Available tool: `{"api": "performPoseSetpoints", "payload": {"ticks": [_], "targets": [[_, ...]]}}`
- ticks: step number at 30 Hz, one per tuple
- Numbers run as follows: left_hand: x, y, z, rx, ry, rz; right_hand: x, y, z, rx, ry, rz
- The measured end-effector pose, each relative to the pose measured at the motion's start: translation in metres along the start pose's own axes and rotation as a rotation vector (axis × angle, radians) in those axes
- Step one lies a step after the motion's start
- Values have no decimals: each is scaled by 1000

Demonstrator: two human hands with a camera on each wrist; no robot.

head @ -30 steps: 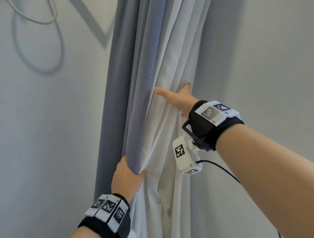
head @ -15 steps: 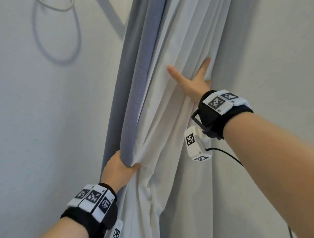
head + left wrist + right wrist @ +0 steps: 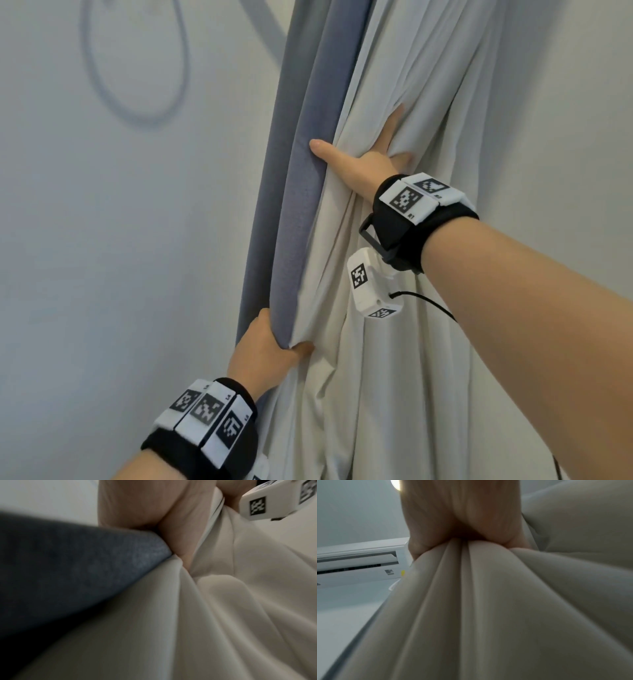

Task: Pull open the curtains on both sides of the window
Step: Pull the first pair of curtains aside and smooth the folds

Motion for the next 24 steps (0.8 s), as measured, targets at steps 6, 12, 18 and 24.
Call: {"api": "performPoseSetpoints", "payload": {"ticks": [6, 12, 18, 24], "targets": [[2, 11, 3, -41, -95, 39, -36, 48, -4, -39, -71, 3], [2, 12, 3, -53, -144, 55, -35, 57, -6, -46, -146, -58], [1, 4, 2, -48, -103, 29, -27, 46, -10, -71, -133, -39], [0, -21, -5, -35, -54, -5, 4, 16, -11, -64, -95, -54]]}}
Point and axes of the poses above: each hand's wrist, its own y-axis towards the middle knuckle, its own x-axis out of the back of the hand, z = x × y, the point moved 9 cm from there along y, towards the middle knuckle, and after that the axes turned 5 degrees about -y, right-handed, at the moved point
